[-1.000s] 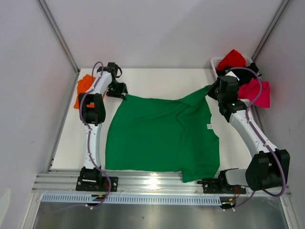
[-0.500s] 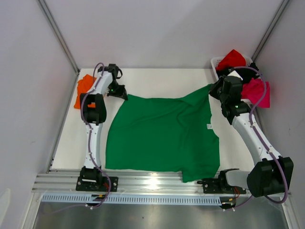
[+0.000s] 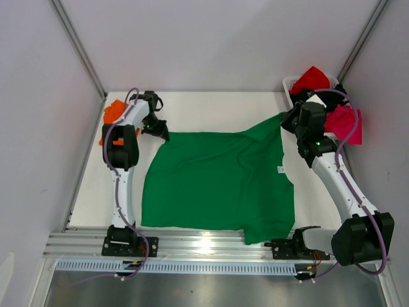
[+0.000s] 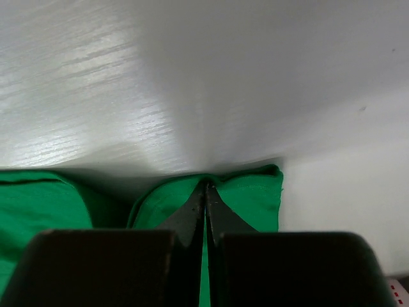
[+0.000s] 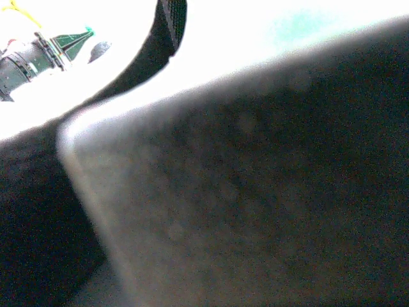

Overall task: Fold and stack the t-shirts
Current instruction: Flatten the tshirt out

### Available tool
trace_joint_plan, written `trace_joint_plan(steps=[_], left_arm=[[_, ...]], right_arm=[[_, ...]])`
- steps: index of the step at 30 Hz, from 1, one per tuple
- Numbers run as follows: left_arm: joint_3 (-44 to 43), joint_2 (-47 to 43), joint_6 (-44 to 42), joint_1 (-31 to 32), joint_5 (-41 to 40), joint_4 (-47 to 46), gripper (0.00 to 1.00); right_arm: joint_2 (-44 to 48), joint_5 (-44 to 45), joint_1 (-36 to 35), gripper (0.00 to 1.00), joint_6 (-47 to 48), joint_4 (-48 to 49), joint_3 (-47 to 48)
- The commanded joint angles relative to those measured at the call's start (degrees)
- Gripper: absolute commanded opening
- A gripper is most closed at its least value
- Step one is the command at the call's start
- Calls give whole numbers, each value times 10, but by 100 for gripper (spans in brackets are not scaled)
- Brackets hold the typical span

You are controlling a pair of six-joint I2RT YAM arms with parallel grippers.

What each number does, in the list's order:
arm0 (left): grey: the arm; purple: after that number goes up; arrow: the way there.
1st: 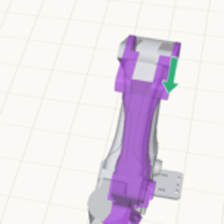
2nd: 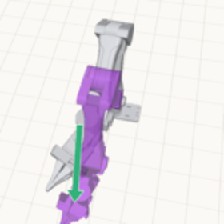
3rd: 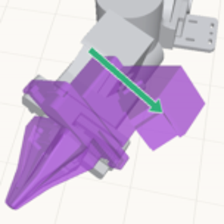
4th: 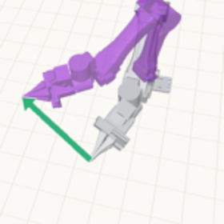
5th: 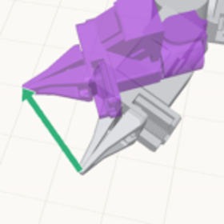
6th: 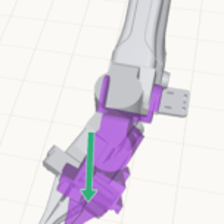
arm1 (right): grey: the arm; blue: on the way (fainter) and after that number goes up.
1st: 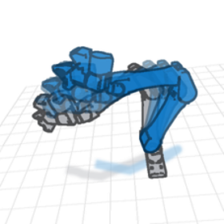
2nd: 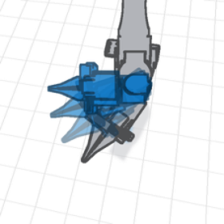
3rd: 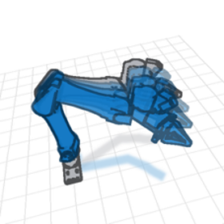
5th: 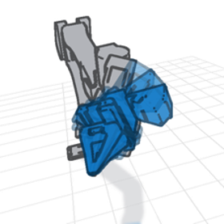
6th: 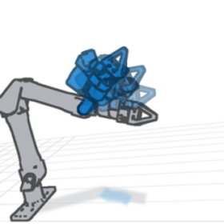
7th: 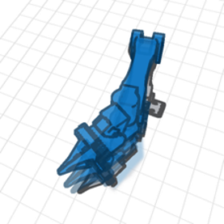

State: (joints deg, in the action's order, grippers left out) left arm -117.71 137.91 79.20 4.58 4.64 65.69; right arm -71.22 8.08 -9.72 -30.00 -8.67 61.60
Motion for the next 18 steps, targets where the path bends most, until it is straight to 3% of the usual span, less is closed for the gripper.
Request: trace_joint_plan(steps=[1, 18], left_arm=[[14, -21, -57, 2, -24, -24, 1], [-22, -51, -78, 8, -96, 37, 1]], right_arm=[[17, -4, 3, 3, -5, 24, -3], [6, -11, 6, 3, -16, 37, -13]])
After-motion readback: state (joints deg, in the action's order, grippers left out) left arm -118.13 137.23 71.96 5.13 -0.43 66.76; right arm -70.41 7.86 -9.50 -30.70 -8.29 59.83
